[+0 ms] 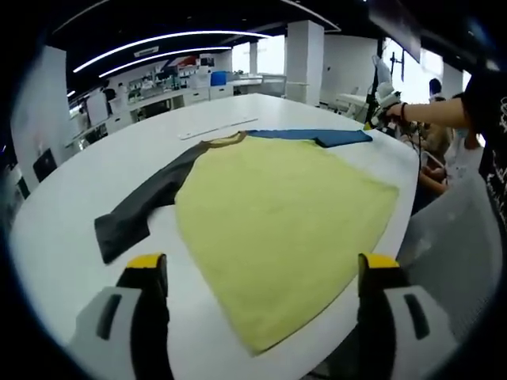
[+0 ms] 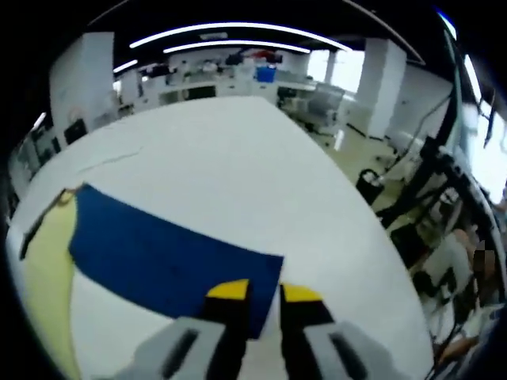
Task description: Fold the garment on the visible template until the final outline fits inside the template.
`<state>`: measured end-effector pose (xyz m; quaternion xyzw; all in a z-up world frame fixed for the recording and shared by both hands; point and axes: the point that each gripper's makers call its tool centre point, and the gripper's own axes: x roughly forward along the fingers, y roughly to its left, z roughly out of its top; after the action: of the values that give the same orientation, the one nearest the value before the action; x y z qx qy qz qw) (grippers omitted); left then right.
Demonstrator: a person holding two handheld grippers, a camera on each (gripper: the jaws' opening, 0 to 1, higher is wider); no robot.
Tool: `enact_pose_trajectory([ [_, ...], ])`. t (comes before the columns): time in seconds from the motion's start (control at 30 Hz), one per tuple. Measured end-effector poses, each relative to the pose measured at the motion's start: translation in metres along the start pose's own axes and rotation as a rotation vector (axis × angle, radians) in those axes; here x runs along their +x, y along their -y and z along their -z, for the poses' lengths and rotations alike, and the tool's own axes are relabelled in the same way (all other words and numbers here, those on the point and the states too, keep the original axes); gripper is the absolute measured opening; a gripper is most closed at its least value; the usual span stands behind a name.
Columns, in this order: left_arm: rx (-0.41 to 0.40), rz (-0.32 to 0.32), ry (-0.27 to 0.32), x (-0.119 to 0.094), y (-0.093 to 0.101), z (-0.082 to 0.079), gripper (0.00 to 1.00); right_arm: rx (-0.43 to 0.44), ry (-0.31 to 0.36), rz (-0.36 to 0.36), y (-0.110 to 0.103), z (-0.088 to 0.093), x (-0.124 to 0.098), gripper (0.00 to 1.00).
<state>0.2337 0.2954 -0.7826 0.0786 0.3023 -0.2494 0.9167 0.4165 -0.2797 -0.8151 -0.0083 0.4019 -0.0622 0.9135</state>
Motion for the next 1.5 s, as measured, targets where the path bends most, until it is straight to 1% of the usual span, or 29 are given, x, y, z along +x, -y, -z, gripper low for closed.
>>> enact_pose_trajectory([
  [0.03,0.001,-0.002,0.001,0.0,0.0,0.0,0.98,0.006,-0.002,-0.008,0.002,0.0,0.004,0.18],
  [0.1,0.001,-0.002,0.001,-0.001,0.001,-0.001,0.98,0.017,-0.014,-0.016,0.002,0.005,0.006,0.23],
  [0.17,0.004,-0.003,0.0,-0.002,0.001,-0.001,0.98,0.016,-0.026,-0.012,-0.005,0.016,-0.005,0.28],
  [0.2,0.005,-0.004,0.001,-0.002,0.001,-0.001,0.98,0.022,-0.032,-0.014,0.002,0.016,0.004,0.29],
  [0.27,0.007,-0.004,0.001,-0.003,0.001,0.0,0.98,0.033,-0.04,-0.017,0.005,0.018,0.008,0.3],
  [0.33,0.009,-0.008,-0.001,-0.004,0.001,0.0,0.98,0.037,-0.056,-0.019,0.007,0.022,0.013,0.29],
  [0.37,0.01,-0.009,-0.001,-0.005,0.001,0.0,0.98,0.042,-0.062,-0.015,0.001,0.028,0.004,0.29],
  [0.47,0.007,-0.012,-0.001,-0.006,0.001,0.001,0.98,0.065,-0.069,-0.018,-0.001,0.035,0.001,0.27],
  [0.57,0.007,-0.016,0.0,-0.007,0.0,0.0,0.98,0.076,-0.075,-0.01,0.006,0.036,0.008,0.25],
  [0.63,0.007,-0.017,-0.001,-0.007,0.0,0.001,0.97,0.089,-0.07,-0.012,-0.002,0.039,-0.001,0.24],
  [0.67,0.007,-0.018,-0.002,-0.007,0.0,0.001,0.97,0.091,-0.071,-0.013,-0.001,0.039,0.001,0.24],
  [0.7,0.007,-0.02,-0.003,-0.008,-0.001,0.002,0.97,0.09,-0.071,-0.013,0.006,0.036,0.009,0.24],
  [0.87,0.002,-0.024,-0.001,-0.009,0.0,0.002,0.97,0.105,-0.067,-0.013,-0.003,0.038,0.001,0.19],
  [0.93,0.0,-0.025,0.002,-0.01,0.001,0.002,0.97,0.121,-0.064,-0.015,-0.005,0.038,-0.002,0.16],
  [0.97,-0.001,-0.025,0.003,-0.011,0.001,0.001,0.97,0.128,-0.061,-0.016,0.002,0.034,0.008,0.13],
  [1.07,0.0,-0.03,0.005,-0.011,0.0,0.002,0.97,0.143,-0.06,-0.021,-0.002,0.035,0.005,0.07],
  [1.23,-0.002,-0.036,0.003,-0.014,0.0,0.003,0.97,0.181,-0.061,-0.02,-0.001,0.034,0.007,0.05],
  [1.33,-0.001,-0.041,-0.001,-0.017,-0.001,0.005,0.97,0.201,-0.062,-0.021,-0.006,0.038,-0.002,0.03],
  [1.37,-0.005,-0.043,-0.001,-0.018,-0.001,0.006,0.97,0.219,-0.065,-0.025,0.002,0.035,0.01,0.02],
  [1.4,-0.006,-0.043,-0.001,-0.019,-0.002,0.007,0.97,0.217,-0.065,-0.03,0.001,0.034,0.01,0.0],
  [1.5,-0.013,-0.049,0.001,-0.021,-0.002,0.007,0.97,0.234,-0.066,-0.033,-0.005,0.036,0.001,0.0],
])
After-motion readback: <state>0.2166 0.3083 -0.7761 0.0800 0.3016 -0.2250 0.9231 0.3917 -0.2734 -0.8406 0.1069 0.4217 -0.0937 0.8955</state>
